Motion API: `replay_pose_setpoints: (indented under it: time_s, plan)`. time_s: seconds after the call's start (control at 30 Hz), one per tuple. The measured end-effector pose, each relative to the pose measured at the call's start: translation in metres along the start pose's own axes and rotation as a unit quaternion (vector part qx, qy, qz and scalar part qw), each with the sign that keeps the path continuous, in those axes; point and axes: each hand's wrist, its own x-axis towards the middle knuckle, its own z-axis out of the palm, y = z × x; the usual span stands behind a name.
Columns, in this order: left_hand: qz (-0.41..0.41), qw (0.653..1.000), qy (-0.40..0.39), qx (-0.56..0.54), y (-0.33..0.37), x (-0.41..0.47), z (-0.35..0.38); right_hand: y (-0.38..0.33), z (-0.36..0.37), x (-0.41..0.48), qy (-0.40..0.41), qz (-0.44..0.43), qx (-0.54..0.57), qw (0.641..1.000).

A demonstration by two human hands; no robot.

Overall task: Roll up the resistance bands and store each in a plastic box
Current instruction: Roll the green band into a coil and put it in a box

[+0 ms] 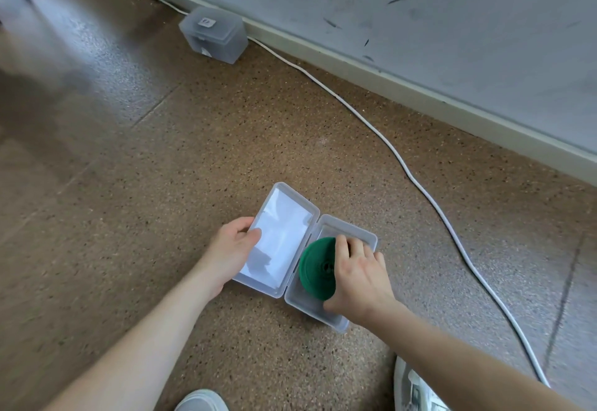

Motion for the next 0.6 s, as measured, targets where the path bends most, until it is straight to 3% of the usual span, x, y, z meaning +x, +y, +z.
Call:
replay_pose_setpoints:
  time_s: [0.17, 0.23, 0.27, 0.33, 0.37, 0.4, 0.43, 0.47, 0.53, 0.6]
  plan:
    - [-0.005, 0.998, 0.001, 0.055, 0.002, 0.002, -0.002, 0.0, -0.001, 0.011, -0.021, -0.023, -0.046, 0.998]
    - [0.007, 0.985, 0.041, 0.166, 0.004, 0.001, -0.002, 0.005, 0.001, 0.015, -0.022, -0.031, -0.062, 0.997]
    - [0.047, 0.958, 0.085, 0.269, 0.003, -0.002, 0.0, 0.007, 0.002, 0.016, -0.021, -0.031, -0.063, 0.997]
    - [0.229, 0.877, 0.146, 0.396, 0.006, -0.015, 0.013, 0.009, 0.006, 0.017, -0.005, -0.035, -0.055, 0.998]
    - [0.315, 0.841, 0.104, 0.427, 0.008, -0.021, 0.026, 0.01, 0.009, 0.017, 0.006, -0.039, -0.051, 0.998]
    - [0.365, 0.803, 0.014, 0.471, 0.009, -0.026, 0.043, 0.011, 0.011, 0.016, 0.015, -0.044, -0.047, 0.998]
    - [0.366, 0.772, -0.07, 0.514, 0.009, -0.03, 0.061, 0.013, 0.012, 0.016, 0.021, -0.047, -0.043, 0.998]
    - [0.321, 0.768, -0.12, 0.541, 0.006, -0.028, 0.077, 0.015, 0.013, 0.015, 0.026, -0.051, -0.038, 0.998]
    - [0.234, 0.792, -0.127, 0.55, 0.002, -0.018, 0.095, 0.022, 0.014, 0.015, 0.034, -0.065, -0.026, 0.997]
    - [0.234, 0.787, -0.107, 0.561, -0.003, -0.005, 0.103, 0.028, 0.01, 0.016, 0.02, -0.075, -0.026, 0.997]
